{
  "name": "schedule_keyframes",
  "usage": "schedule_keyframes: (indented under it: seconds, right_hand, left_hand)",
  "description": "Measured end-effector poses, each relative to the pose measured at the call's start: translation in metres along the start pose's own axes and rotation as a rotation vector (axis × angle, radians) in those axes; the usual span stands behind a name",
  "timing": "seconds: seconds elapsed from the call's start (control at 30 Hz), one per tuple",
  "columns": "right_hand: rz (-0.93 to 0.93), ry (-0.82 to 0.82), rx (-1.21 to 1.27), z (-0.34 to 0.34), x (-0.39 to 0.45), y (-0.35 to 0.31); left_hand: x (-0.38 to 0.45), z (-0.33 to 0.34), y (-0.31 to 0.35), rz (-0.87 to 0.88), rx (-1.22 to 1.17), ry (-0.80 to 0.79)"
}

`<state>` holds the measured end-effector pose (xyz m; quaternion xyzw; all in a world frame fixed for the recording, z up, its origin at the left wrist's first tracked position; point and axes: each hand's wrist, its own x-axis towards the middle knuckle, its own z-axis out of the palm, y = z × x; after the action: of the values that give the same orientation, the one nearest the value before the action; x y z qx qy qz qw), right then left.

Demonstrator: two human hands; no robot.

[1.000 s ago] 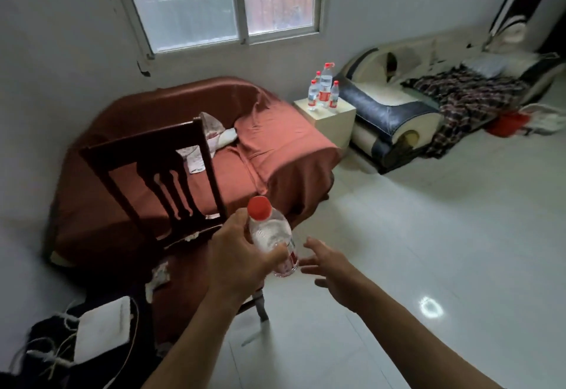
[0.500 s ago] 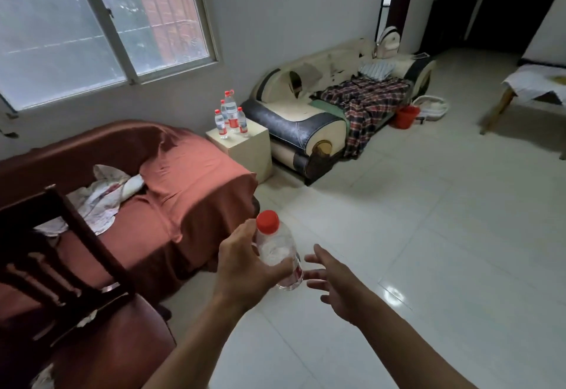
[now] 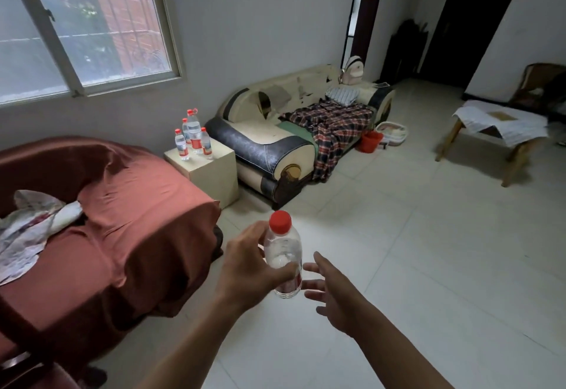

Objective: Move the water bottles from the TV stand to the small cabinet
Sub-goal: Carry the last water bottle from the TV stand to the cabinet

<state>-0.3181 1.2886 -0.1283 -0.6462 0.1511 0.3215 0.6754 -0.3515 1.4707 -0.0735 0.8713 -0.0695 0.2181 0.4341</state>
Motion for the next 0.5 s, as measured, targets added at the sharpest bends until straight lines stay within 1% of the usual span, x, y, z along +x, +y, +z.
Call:
schedule_keyframes:
  seconds: [0.3,0.5]
  right_hand:
    - [-0.038,0.044,-0.061,0.023,0.095,-0.098]
    - [-0.04,0.031,-0.049,0.026,0.149,-0.141]
  left_hand:
    - [0.117,-0.008,-0.063,0.085,-0.06,0.004]
    - [0.184,0.002,-0.089,0.097,-0.011,-0.018]
